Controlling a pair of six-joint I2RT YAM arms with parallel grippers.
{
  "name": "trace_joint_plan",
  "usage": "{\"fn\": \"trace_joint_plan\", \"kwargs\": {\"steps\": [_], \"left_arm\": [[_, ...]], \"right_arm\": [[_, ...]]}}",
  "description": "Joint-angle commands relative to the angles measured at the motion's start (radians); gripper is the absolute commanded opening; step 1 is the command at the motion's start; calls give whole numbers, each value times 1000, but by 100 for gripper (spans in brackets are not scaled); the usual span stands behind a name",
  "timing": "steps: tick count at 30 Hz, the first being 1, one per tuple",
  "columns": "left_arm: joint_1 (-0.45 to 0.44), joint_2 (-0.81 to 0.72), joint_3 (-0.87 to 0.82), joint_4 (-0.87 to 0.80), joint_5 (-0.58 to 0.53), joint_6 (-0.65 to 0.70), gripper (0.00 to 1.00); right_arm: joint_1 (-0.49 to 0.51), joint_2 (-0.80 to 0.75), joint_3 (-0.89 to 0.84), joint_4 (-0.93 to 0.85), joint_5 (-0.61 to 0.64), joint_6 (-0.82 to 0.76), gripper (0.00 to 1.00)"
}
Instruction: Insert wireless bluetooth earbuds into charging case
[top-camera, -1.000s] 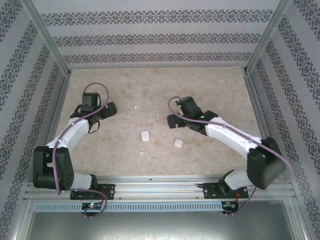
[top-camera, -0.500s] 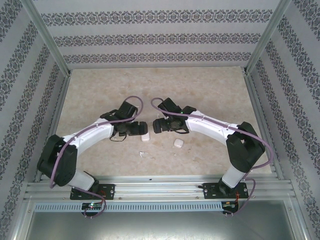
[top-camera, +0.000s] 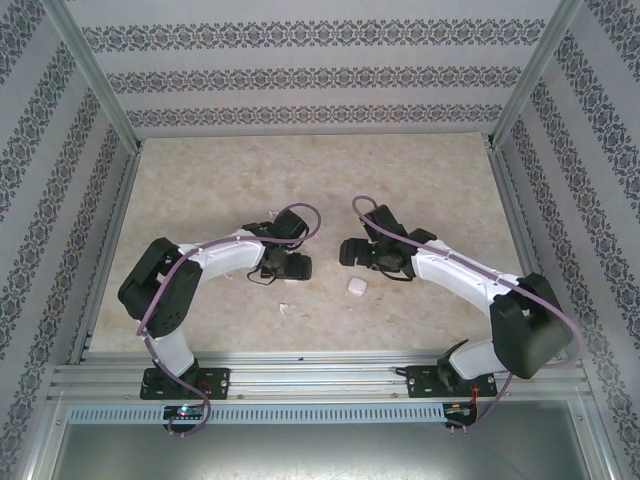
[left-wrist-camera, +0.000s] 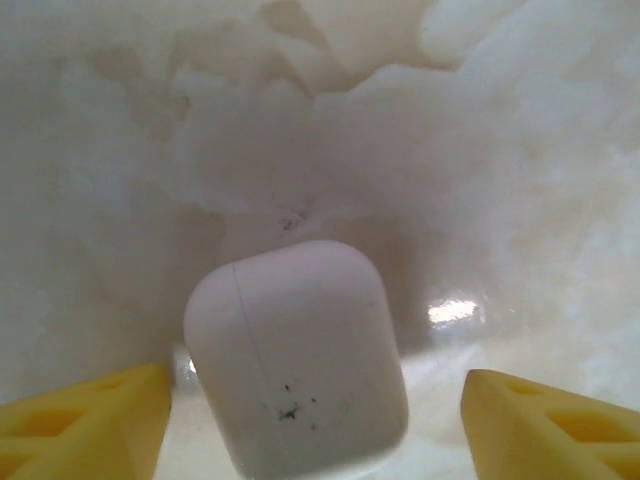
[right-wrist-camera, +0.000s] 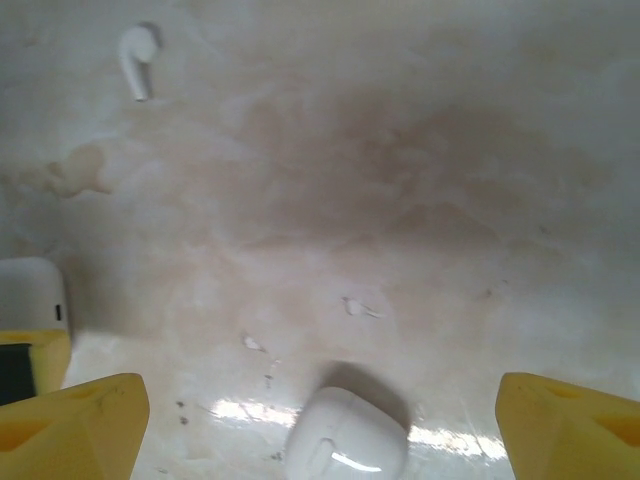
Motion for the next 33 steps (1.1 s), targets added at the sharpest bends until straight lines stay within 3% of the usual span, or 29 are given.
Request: {"fn": "trace_joint_plan", "kwargs": {"steps": [1, 8, 14, 17, 23, 29, 33], "left_arm": [[-12, 39, 38, -52, -32, 43, 67], [-12, 64, 77, -79, -16, 153, 43], [-12, -1, 95, -81, 49, 325, 33], [-13, -58, 108, -87, 69, 427, 31], [-12, -236, 65, -11, 245, 597, 32], [-12, -407, 17, 79, 338, 698, 31], [-12, -513, -35, 171, 406, 739, 27]], "right_arm": [[-39, -53, -47, 55, -57, 63, 89], [-111, -110, -80, 49, -122, 69, 90], [-176, -114, -47, 22, -268, 34, 88], [-202, -110, -15, -15, -374, 6, 85], [-209, -148, 57, -169, -473, -54, 83], [-197, -206, 36, -56, -678, 46, 76], [-146, -226, 78, -11, -735, 73, 76]]}}
